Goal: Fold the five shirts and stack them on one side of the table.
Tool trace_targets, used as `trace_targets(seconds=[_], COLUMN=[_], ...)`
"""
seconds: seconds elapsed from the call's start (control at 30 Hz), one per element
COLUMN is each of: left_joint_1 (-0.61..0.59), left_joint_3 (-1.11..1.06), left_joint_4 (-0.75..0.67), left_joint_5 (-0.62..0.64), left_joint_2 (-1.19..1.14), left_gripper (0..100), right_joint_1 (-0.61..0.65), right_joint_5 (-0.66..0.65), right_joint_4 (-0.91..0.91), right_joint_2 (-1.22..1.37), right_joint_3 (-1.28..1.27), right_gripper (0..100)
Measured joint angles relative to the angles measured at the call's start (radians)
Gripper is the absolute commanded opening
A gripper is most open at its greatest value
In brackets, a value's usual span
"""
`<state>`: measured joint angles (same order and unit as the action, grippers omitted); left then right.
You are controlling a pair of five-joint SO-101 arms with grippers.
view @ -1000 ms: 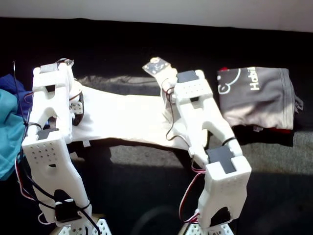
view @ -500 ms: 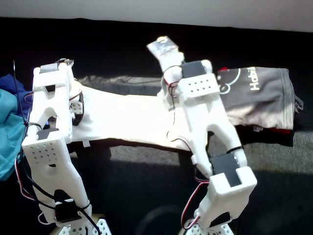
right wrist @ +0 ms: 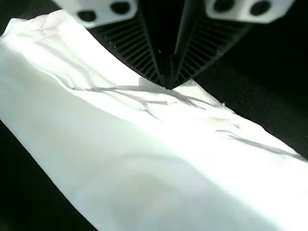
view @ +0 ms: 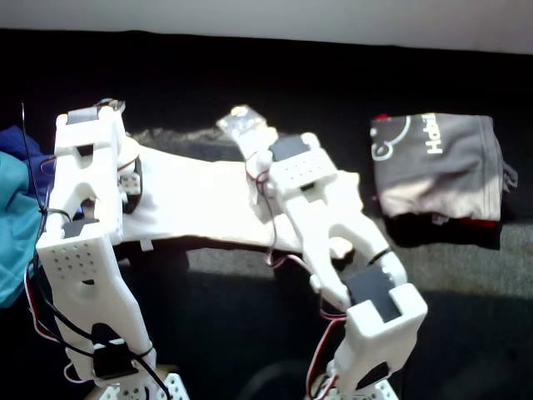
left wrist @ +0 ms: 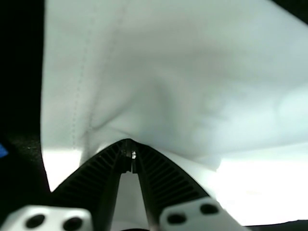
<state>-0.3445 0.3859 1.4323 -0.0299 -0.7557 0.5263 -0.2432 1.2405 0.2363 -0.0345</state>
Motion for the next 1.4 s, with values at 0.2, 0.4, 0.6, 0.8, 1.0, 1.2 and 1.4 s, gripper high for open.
trace_targets(seconds=[0.2,0.4,0.6,0.8,1.0,1.2,1.4], left_joint_1=[0.000,0.000,0.000,0.000,0.000,0.000,0.000], left_joint_3=[0.000,0.000,0.000,0.000,0.000,0.000,0.000], left_joint_4=[0.000,0.000,0.000,0.000,0.000,0.000,0.000], left_joint_5=[0.000,0.000,0.000,0.000,0.000,0.000,0.000], left_joint_2=[0.000,0.000,0.000,0.000,0.000,0.000,0.000], left_gripper=[1,1,1,1,1,1,1], right_joint_1=[-0.037,-0.038,-0.078,-0.114,-0.133,-0.262,-0.373], right_joint_5=[0.028,0.031,0.031,0.031,-0.011,-0.084,-0.146], right_joint_4=[-0.146,-0.167,-0.044,0.075,0.064,-0.178,-0.255], right_joint_2=[0.091,0.166,0.123,-0.095,-0.325,-0.364,-0.264], right_joint_3=[-0.012,-0.009,0.086,0.069,-0.196,-0.522,-0.539], right_gripper=[0.7,0.7,0.7,0.7,0.7,0.7,0.7])
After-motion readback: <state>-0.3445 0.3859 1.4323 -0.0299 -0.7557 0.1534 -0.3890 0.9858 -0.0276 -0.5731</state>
